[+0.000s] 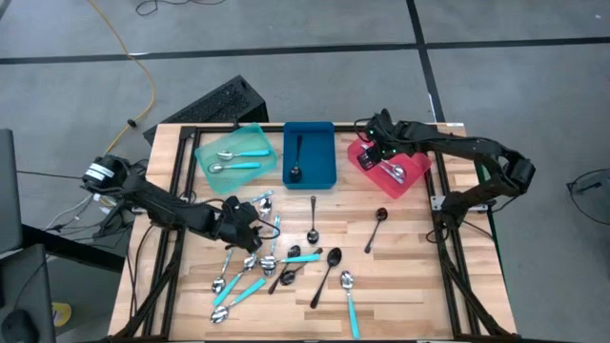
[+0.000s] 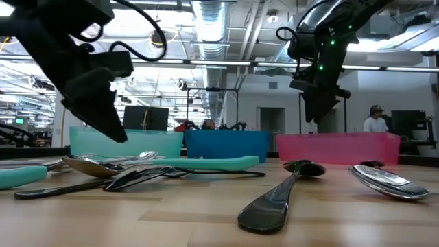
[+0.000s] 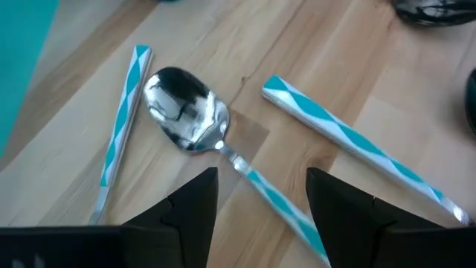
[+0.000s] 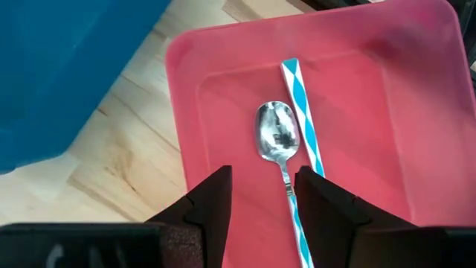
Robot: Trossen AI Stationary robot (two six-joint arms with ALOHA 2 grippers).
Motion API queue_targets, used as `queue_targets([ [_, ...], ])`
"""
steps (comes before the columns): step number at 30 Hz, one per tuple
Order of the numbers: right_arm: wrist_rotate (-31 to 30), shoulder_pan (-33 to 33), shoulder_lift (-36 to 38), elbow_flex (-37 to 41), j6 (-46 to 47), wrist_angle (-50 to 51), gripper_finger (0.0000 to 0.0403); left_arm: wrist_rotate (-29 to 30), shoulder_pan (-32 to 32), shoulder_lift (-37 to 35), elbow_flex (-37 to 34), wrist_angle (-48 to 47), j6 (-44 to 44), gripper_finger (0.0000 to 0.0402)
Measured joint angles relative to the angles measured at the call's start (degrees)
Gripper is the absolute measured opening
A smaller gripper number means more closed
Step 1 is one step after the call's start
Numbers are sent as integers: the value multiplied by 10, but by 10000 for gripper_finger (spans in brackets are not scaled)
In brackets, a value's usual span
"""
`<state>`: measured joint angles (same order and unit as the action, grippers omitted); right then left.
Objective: Sort silverware by color (type)
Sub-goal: Put the white patterned spoon into the pink bin
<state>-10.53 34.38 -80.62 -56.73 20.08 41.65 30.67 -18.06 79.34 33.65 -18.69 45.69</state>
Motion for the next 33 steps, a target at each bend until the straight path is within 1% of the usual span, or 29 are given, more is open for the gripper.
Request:
queue_targets([
  [6,0,-8,0,0,0,-1,171,26,0,86,42,-35,33,189],
  [9,0,-11,0,0,0,-1,171,29,0,125,51,-34,57,189],
  [12,0,-14,0,0,0,-1,171,28,-1,152,56,-32,77,188],
  [14,0,-14,0,0,0,-1,171,22,-1,160,56,-32,91,179],
  [16,0,-14,0,0,0,-1,171,18,-1,162,56,-32,97,162],
  [18,0,-14,0,0,0,-1,171,15,-1,163,56,-29,98,135],
  [21,0,-14,0,0,0,-2,171,7,0,161,56,-23,98,80],
  [24,0,-14,0,0,0,-2,171,12,-1,161,56,-16,88,20],
  [25,0,-14,0,0,0,-2,171,13,-1,161,55,-14,85,13],
  [33,0,-16,0,0,0,-11,171,23,0,162,64,-6,49,5],
])
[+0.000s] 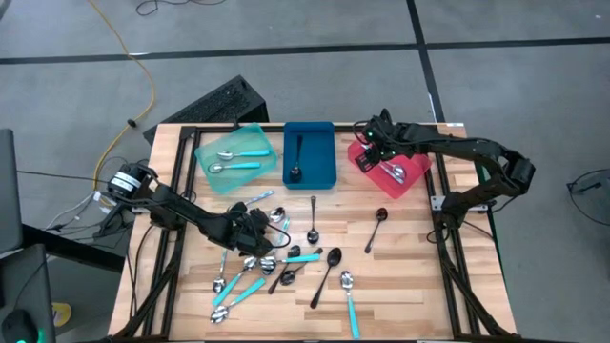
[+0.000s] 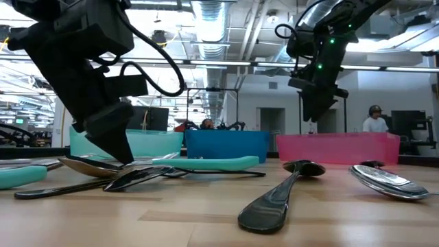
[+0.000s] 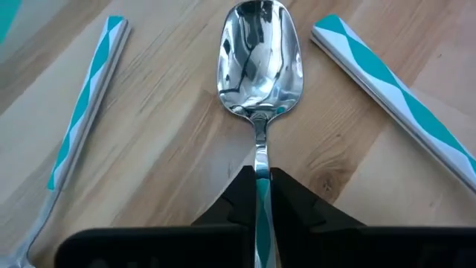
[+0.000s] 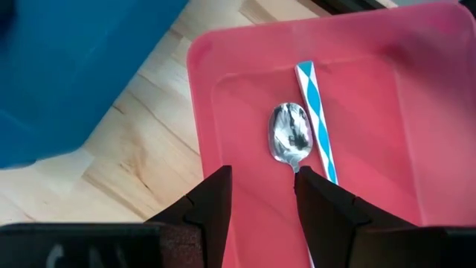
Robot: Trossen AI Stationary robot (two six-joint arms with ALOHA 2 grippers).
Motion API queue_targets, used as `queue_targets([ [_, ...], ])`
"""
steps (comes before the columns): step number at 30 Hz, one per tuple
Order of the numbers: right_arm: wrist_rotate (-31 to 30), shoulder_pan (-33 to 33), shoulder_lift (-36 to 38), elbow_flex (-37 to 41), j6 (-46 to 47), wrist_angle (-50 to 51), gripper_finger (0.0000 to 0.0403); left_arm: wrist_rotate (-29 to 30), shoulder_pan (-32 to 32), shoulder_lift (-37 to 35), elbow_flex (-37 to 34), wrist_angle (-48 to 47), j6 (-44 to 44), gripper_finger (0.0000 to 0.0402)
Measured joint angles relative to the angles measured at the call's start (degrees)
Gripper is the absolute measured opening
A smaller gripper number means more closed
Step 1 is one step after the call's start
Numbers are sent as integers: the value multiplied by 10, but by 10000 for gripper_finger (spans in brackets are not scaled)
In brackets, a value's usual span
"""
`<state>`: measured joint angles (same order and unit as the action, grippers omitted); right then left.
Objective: Sort silverware by color (type)
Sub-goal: Put the white patterned spoon into the pink bin
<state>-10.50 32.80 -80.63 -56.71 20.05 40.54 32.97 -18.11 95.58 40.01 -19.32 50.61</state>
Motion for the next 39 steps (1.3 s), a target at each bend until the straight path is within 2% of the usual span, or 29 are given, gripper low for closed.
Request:
queue_targets([
  [11,0,-59,0,0,-6,-104,171,33,-3,-11,62,3,-114,2],
  [16,0,-94,7,0,-6,-146,171,82,-5,-77,64,-21,-127,2],
  [22,-33,-163,28,0,-57,-272,171,172,-30,-183,62,1,-180,1],
  [26,-58,-214,31,0,-93,-358,171,202,-49,-256,21,119,-249,1],
  [30,-61,-259,21,0,-101,-425,171,181,-51,-324,-59,284,-328,1],
  [32,-61,-284,11,0,-110,-446,171,152,-46,-354,-104,375,-364,2],
  [35,-61,-320,-6,0,-137,-473,171,69,-31,-384,-170,505,-400,3],
  [37,-61,-341,-21,1,-150,-501,171,15,-19,-394,-205,583,-404,4],
  [39,-61,-358,-33,0,-169,-523,171,-17,-9,-400,-226,622,-390,4],
])
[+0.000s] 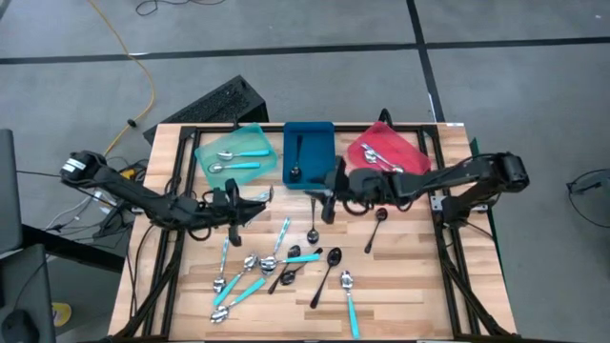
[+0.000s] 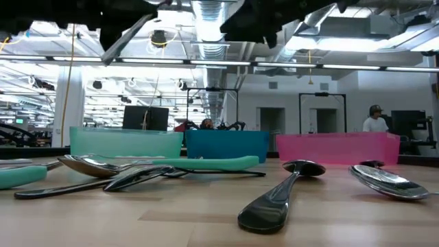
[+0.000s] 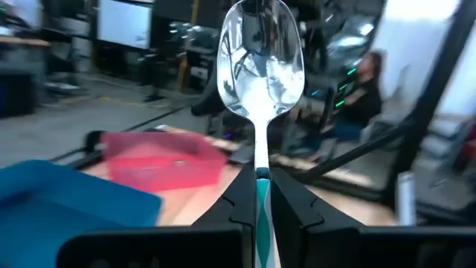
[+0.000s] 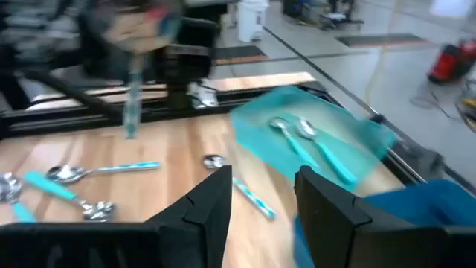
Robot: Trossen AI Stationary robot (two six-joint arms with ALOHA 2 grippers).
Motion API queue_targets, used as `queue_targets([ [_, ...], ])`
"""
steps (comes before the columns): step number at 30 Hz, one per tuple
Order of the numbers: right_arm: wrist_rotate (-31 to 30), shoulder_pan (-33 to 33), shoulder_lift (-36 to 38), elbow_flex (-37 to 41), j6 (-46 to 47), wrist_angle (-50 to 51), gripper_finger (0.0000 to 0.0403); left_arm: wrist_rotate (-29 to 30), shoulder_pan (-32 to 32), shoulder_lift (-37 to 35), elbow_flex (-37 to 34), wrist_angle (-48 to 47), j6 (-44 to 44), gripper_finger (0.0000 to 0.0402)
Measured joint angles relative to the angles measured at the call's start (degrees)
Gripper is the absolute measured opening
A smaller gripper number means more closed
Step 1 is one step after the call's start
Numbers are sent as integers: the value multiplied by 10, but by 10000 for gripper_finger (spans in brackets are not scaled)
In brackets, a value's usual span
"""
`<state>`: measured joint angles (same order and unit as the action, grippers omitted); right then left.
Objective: Sort silverware by color (type)
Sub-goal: Put the white patterned spoon into the pink bin
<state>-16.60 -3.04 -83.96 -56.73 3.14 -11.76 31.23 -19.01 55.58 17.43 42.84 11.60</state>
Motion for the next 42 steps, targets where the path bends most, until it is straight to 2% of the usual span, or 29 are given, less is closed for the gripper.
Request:
queue_targets([
  [5,0,-36,-17,0,-76,-24,171,-81,16,-2,-5,-22,28,5],
  [7,0,-46,-17,0,-86,-19,171,-115,18,-2,6,-65,39,5],
  [9,0,-53,-17,0,-82,-13,171,-118,19,-2,19,-128,49,5],
  [12,-11,-58,-15,0,-33,-13,171,-75,19,-2,39,-221,55,5],
  [15,-46,-58,-15,0,30,3,171,-17,19,-2,55,-294,55,6],
  [18,-88,-57,-17,0,90,19,171,32,19,3,64,-321,53,6],
  [23,-154,-59,-31,1,152,10,171,100,19,34,64,-298,35,6],
  [26,-185,-60,-54,-1,155,-44,171,145,18,60,64,-261,20,6],
  [32,-196,-59,-96,1,132,-142,171,216,17,105,64,-185,-8,6],
  [35,-196,-58,-110,0,129,-178,171,220,16,116,64,-163,-23,6],
  [42,-196,-45,-110,0,129,-188,171,220,14,120,64,-152,-28,6],
])
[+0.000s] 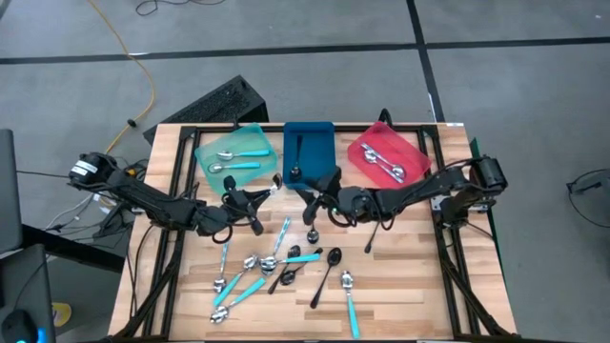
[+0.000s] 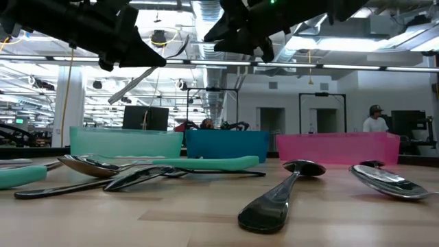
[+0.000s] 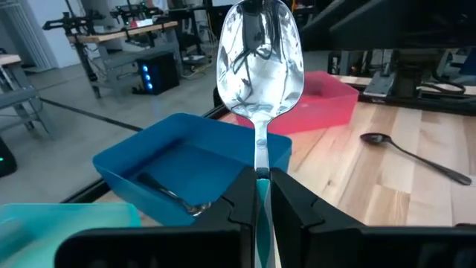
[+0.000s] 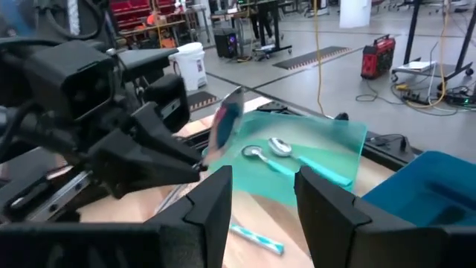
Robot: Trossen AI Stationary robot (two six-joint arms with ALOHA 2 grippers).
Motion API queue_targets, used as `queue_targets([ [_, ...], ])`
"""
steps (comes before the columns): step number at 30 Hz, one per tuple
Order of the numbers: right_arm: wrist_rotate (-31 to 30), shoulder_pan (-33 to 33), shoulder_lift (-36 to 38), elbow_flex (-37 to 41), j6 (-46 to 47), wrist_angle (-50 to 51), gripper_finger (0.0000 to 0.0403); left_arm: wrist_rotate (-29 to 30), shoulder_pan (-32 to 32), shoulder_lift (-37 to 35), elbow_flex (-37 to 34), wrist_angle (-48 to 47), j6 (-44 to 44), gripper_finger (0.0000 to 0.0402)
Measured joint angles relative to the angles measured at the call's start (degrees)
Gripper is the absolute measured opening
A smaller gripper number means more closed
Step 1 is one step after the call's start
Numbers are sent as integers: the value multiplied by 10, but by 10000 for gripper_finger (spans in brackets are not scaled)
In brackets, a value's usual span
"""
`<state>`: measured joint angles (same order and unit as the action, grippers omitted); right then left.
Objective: Sort silverware by color (type)
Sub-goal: Put the white patterned spoon into the pink bin
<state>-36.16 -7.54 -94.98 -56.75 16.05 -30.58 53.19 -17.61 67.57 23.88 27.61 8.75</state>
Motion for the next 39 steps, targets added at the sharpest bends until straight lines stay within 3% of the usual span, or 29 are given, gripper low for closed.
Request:
queue_targets([
  [4,0,7,0,0,0,-11,182,0,0,0,0,7,-10,6],
  [10,18,17,0,0,0,-39,239,1,0,0,0,4,-20,6],
  [14,15,21,0,0,0,-63,261,31,1,0,0,4,-42,6],
  [21,15,29,0,0,0,-84,263,42,1,13,18,7,-76,6],
  [28,15,28,0,0,-1,-80,263,46,7,99,71,1,-141,6],
  [39,12,28,0,0,4,-8,263,66,20,156,124,2,-155,6],
])
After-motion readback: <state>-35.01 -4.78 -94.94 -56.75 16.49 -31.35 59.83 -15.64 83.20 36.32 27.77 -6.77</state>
